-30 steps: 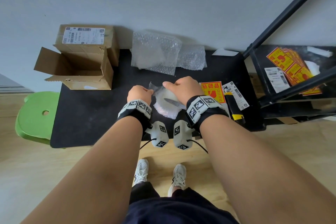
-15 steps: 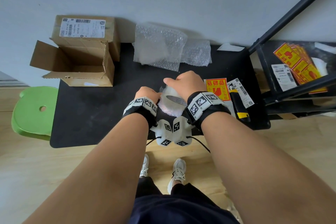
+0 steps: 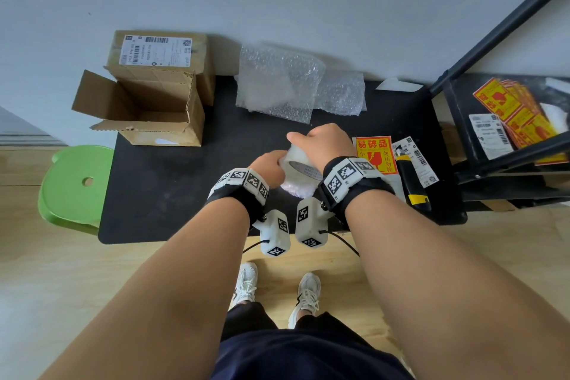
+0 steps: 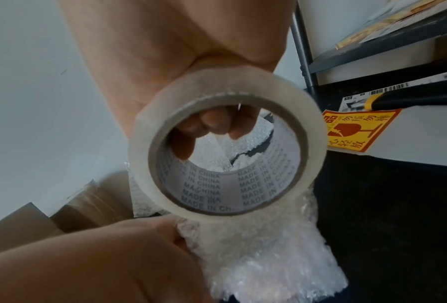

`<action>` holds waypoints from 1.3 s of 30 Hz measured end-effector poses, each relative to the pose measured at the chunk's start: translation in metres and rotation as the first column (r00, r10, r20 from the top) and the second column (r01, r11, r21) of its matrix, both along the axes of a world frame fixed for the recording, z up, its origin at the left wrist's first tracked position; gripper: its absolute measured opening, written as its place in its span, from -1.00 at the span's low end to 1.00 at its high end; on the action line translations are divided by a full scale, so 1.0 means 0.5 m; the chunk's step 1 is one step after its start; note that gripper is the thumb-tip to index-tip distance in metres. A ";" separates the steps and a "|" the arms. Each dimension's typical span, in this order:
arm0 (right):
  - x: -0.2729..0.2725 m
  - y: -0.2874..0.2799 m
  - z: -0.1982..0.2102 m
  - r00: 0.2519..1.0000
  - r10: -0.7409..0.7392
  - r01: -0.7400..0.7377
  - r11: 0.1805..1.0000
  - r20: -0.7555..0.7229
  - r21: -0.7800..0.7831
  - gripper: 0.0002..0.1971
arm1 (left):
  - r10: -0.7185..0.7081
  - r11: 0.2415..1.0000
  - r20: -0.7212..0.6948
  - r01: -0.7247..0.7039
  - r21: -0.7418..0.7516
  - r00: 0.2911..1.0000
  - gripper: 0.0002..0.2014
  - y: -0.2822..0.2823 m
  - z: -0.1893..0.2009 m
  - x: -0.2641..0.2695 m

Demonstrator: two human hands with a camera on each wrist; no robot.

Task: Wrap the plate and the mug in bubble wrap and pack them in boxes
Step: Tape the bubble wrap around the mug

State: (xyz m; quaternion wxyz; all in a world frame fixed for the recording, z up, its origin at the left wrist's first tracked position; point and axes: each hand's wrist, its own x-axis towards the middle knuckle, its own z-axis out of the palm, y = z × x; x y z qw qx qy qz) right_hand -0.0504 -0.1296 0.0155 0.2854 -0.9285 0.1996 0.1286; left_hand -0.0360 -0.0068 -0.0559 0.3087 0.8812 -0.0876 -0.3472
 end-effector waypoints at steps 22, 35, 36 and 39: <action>-0.040 -0.041 0.024 0.998 0.027 -0.013 0.965 -0.049 0.262 -0.54 | 0.016 0.996 -0.022 -0.014 0.090 1.000 -0.66 -0.017 -0.005 -0.012; -0.066 -0.085 0.021 0.986 0.029 -0.037 0.998 -0.166 -0.044 -0.73 | 0.302 0.950 -0.004 -0.300 0.089 0.953 -0.75 -0.054 0.011 -0.021; -0.074 -0.092 0.015 0.982 0.028 -0.044 0.996 -0.186 -0.080 -0.75 | 0.271 0.955 0.012 -0.270 0.122 0.963 -0.76 -0.054 0.012 -0.020; -0.099 -0.106 -0.015 0.973 -0.022 -0.007 0.992 -0.230 -0.127 -0.76 | 0.349 0.937 -0.045 -0.347 0.041 0.936 -0.72 -0.062 0.009 -0.027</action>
